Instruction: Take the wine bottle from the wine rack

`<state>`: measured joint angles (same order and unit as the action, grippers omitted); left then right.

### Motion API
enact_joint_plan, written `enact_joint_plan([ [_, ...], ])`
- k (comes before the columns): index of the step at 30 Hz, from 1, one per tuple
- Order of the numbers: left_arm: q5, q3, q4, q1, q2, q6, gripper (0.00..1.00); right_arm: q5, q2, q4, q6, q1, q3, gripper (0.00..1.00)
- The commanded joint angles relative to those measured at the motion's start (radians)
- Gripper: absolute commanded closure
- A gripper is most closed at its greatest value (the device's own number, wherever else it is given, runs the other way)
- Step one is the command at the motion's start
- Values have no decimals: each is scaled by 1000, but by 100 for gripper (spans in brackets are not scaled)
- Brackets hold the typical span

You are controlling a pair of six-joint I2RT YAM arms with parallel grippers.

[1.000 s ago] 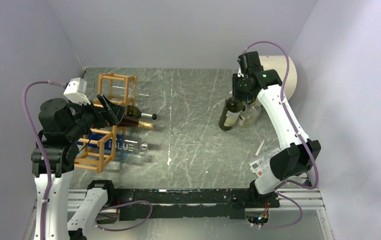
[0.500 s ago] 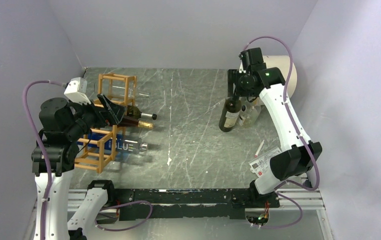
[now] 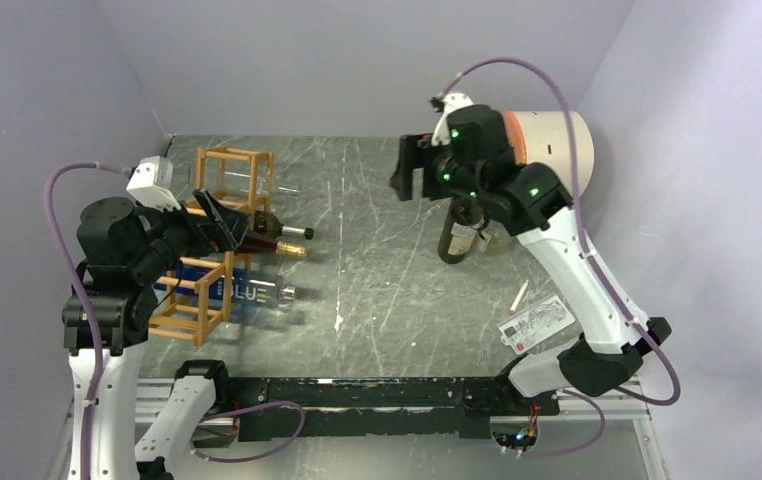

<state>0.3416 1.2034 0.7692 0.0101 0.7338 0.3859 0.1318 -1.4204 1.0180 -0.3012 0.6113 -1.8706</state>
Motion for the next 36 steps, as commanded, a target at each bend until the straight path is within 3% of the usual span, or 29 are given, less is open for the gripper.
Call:
enact_joint_plan([
  [1,-24,22,19,-10,-14,-2,2,-107,21,-303,-173,128,148,17],
  [5,-17,11,18,-10,-21,5,2,-213,4,-684,-393,190,361,17],
  [8,-1,-1,11,-10,-31,18,2,-210,-84,-875,-550,216,411,17],
  [15,-3,-15,27,-10,-56,1,2,23,-321,-931,-884,265,326,14],
  [20,-19,-32,43,-10,-80,-26,2,175,-483,-865,-1139,292,221,13],
  [27,-45,-51,62,-10,-117,-73,2,161,-664,-887,-1392,292,131,14],
  [36,-39,-15,75,23,-129,-68,2,173,-845,-900,-1503,290,-18,20],
])
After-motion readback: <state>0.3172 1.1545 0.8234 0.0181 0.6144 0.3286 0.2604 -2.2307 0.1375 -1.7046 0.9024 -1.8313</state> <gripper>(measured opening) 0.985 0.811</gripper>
